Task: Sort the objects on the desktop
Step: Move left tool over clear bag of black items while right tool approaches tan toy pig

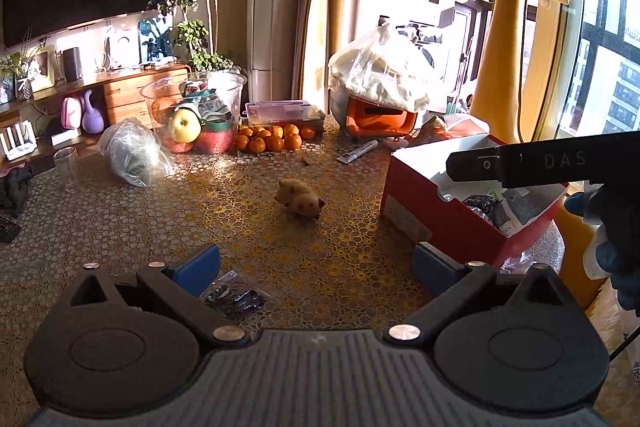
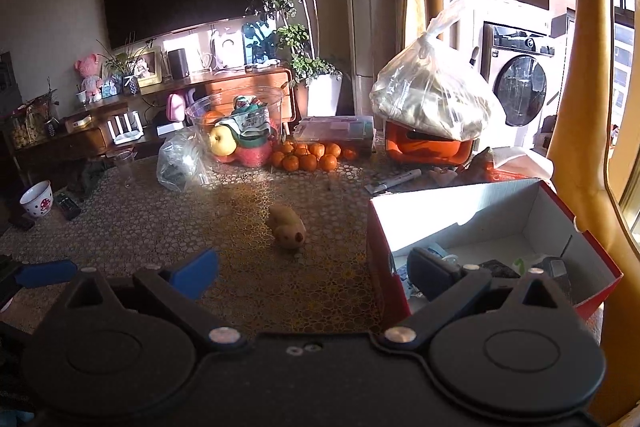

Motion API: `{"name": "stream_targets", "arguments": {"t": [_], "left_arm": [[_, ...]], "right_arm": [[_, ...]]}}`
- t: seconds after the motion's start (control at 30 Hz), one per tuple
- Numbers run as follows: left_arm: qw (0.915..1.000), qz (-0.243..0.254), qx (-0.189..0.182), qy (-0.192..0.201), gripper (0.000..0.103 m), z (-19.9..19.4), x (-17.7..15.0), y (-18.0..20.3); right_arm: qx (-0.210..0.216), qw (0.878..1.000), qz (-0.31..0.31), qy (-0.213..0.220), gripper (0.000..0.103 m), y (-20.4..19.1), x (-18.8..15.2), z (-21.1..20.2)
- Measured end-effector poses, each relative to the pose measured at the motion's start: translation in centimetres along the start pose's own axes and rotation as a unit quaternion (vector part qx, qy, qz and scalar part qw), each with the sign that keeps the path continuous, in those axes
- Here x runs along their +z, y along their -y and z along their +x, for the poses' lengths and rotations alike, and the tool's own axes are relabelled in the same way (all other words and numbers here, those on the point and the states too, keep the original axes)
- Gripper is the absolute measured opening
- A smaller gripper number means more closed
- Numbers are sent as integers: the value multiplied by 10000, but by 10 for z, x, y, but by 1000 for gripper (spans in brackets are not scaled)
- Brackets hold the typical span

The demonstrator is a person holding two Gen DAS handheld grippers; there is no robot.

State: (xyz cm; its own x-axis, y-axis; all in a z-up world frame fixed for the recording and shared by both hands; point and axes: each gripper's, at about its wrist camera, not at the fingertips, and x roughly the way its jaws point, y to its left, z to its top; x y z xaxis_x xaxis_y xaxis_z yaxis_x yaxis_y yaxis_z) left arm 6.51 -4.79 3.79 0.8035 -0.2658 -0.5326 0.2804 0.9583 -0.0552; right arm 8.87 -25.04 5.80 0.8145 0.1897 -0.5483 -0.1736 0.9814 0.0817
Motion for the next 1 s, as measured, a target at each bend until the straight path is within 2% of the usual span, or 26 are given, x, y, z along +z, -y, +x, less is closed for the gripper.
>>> {"name": "stream_targets", "arguments": {"t": [0.67, 1.0], "left_arm": [[9978, -318, 555, -151, 103, 44, -34, -60], [9974, -313, 525, -378, 103, 80, -47, -68]], "right_arm": [[259, 9990, -261, -256, 102, -44, 6, 74], [268, 9984, -268, -416, 102, -46, 9, 117]]}}
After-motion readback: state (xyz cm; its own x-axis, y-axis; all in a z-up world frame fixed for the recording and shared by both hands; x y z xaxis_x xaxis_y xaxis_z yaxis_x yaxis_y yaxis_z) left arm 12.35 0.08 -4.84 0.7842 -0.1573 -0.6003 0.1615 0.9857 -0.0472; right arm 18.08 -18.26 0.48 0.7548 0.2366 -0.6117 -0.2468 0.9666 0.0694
